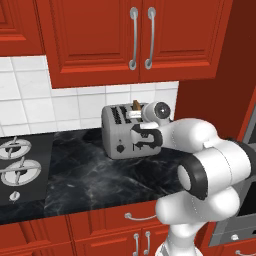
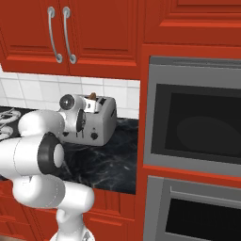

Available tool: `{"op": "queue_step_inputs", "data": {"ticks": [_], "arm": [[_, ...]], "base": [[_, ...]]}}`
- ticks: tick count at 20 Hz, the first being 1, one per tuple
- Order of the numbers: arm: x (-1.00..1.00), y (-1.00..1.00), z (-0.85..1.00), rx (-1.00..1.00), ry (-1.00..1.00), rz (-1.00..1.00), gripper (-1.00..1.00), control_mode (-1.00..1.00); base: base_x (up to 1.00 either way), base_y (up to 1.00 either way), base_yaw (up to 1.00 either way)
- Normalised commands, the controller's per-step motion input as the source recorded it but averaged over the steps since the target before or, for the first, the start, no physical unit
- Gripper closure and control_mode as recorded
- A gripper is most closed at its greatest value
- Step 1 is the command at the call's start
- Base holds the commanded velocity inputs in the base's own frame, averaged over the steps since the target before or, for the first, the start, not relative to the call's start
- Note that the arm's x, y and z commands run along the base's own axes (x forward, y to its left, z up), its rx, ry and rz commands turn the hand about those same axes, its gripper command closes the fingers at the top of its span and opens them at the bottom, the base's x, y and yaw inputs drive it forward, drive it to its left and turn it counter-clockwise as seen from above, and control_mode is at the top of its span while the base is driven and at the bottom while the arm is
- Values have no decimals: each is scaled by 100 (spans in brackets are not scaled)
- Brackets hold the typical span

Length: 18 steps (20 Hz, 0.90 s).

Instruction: Start the toaster. Once the lever pops up, take the bread to the plate on the dining counter.

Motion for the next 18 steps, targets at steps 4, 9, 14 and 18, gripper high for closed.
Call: {"op": "queue_step_inputs", "data": {"ticks": [4,9,14,18], "arm": [[10,0,0,0,0,0,-100,-100],[9,0,0,0,0,0,-100,-100],[9,0,0,0,0,0,-100,-100],[10,0,0,0,0,0,-100,-100]], "base": [[0,0,0],[0,0,0],[0,0,0],[0,0,0]]}}
